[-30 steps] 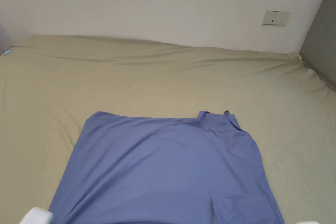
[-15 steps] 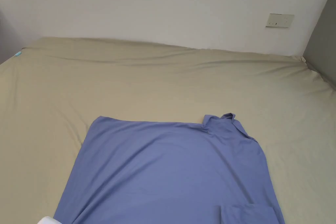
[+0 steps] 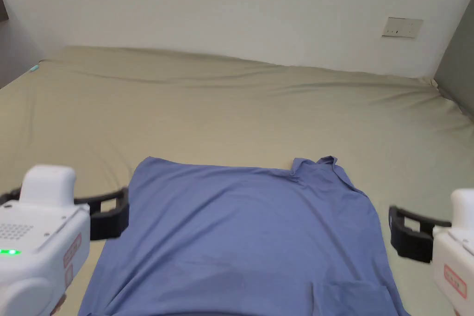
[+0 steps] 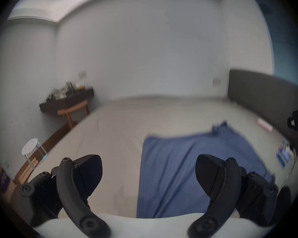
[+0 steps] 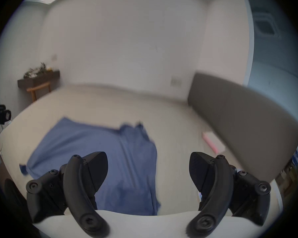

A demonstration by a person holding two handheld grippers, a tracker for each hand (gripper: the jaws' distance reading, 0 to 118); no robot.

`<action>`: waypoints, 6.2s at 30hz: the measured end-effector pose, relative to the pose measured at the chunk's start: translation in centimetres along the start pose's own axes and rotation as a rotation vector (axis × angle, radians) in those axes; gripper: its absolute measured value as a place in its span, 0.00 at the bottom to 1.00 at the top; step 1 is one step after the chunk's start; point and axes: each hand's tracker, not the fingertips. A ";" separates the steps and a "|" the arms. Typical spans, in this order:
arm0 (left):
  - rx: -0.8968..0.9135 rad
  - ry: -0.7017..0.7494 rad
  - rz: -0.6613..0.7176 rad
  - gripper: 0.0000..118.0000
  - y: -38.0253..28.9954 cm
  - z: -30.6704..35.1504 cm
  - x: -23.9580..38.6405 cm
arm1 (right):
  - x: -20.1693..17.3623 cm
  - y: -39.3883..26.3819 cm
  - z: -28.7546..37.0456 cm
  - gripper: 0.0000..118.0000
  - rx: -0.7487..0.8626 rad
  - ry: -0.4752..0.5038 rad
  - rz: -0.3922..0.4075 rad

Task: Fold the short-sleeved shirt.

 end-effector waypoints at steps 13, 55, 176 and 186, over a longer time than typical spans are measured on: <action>0.274 0.074 -0.139 0.06 3.7 5.2 7.4 | -7.4 3.5 3.8 0.04 0.226 0.020 0.107; -0.662 -0.005 -0.053 0.06 -21.2 -4.5 -0.9 | -0.5 -7.6 0.8 0.02 -0.214 -0.068 0.090; -0.582 0.115 -0.030 0.97 -14.6 -16.5 0.7 | 0.6 -3.4 -4.4 0.02 -0.079 -0.040 0.029; -0.630 0.107 -0.004 0.69 -18.1 -19.6 0.8 | 2.8 -5.5 -5.9 0.02 -0.182 -0.072 0.021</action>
